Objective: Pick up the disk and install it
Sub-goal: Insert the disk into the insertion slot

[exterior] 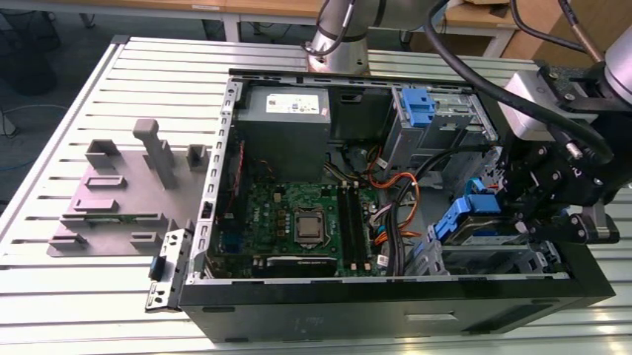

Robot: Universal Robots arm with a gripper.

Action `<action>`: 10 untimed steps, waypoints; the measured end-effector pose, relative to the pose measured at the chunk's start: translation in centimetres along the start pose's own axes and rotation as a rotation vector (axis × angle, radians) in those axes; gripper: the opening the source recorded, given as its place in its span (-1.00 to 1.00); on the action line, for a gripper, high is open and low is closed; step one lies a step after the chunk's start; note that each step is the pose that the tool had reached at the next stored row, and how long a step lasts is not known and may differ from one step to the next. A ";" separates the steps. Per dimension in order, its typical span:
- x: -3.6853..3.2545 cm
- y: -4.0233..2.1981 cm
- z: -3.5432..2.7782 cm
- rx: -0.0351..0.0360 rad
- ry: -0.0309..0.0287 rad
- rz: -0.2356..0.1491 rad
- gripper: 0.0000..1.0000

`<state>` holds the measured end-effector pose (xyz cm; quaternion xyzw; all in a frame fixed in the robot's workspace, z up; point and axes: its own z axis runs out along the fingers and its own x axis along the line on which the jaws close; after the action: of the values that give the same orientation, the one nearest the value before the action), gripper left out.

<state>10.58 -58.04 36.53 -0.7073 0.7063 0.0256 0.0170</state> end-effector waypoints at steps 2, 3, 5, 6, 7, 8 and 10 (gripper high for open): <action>0.00 0.00 0.00 0.0000 0.0001 0.000 -0.17; 0.00 0.00 0.00 0.0000 0.0002 0.000 -0.17; 0.00 0.00 0.00 0.0000 0.0001 0.000 -0.04; 0.00 0.00 0.00 0.0000 0.0002 0.000 -0.04; 0.00 0.00 0.01 0.0000 0.0003 0.000 -0.04; -0.01 0.03 0.06 0.0000 -0.0001 0.000 -0.04; -0.05 0.15 0.17 0.0001 0.0001 0.000 -0.04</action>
<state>10.43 -57.98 36.36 -0.7072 0.7063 0.0256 0.0170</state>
